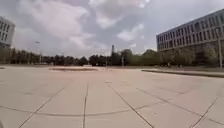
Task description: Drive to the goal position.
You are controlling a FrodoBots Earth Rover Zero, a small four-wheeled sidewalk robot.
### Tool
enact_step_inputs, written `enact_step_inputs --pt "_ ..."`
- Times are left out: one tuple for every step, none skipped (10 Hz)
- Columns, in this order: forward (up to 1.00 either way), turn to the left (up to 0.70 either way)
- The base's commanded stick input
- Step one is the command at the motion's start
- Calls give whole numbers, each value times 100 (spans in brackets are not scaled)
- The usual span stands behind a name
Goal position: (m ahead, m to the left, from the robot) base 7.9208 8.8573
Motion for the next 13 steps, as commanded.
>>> enact_step_inputs --pt "50 -2" --pt "50 -2" --pt "50 -2" --pt "50 -2" --pt "50 -2" --pt "50 -2" --pt "50 -2" --pt "50 -2" --pt "50 -2" --pt "50 -2" --pt "50 -2" --pt "50 -2" --pt "50 -2"
